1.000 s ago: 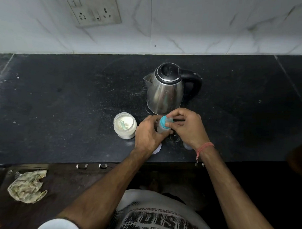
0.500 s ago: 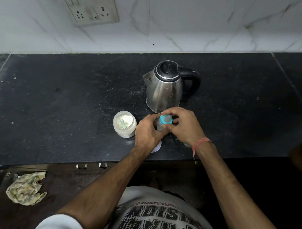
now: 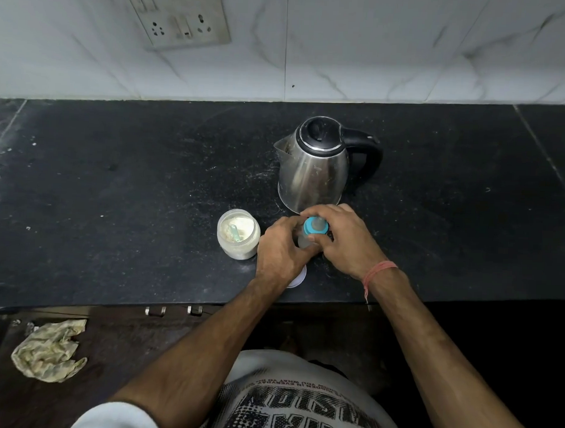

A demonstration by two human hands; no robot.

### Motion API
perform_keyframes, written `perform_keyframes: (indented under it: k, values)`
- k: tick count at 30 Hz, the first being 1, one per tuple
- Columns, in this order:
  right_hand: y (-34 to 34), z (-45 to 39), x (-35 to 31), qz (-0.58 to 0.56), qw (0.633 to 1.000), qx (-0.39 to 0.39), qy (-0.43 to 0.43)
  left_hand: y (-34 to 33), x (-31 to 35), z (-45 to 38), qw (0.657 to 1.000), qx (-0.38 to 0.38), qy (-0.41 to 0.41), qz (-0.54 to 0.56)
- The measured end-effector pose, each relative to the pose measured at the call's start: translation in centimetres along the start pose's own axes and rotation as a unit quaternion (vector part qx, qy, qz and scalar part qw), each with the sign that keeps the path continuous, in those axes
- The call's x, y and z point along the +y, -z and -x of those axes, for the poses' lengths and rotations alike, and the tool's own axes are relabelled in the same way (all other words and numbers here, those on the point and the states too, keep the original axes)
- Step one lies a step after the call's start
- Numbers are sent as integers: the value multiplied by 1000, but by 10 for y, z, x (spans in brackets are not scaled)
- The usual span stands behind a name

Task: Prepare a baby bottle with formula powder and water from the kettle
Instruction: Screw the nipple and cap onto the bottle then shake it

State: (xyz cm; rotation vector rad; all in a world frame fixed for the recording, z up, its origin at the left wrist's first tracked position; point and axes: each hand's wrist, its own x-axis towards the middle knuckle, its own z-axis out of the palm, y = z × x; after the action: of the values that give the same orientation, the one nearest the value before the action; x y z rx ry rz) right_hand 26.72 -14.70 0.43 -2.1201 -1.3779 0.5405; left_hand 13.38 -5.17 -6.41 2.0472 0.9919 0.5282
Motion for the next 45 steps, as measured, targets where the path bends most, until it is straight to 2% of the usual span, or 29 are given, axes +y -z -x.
perform_keyframes:
  k: [6,10,18,25,30,35,45]
  values:
    - [14,-1,-9,-15,998,-57,-1,-1,-3,1,1000,0,-4,8]
    - [18,-11,-15,62,993,-101,4,-1,-1,0,1000,0,6,1]
    - [3,-11,-23,140,989,1,-55,-1,-5,0,1000,-11,-11,1]
    - [8,-13,-34,151,986,-45,-47,-1,-5,2,1000,-6,-4,12]
    - [1,-17,-43,193,977,11,-93,1,-1,5,999,-9,10,32]
    - [-7,-13,-52,200,976,34,-81,5,0,2,1000,-26,14,6]
    - [-12,-14,-52,240,969,5,-64,-2,-9,-1,1000,-14,9,-13]
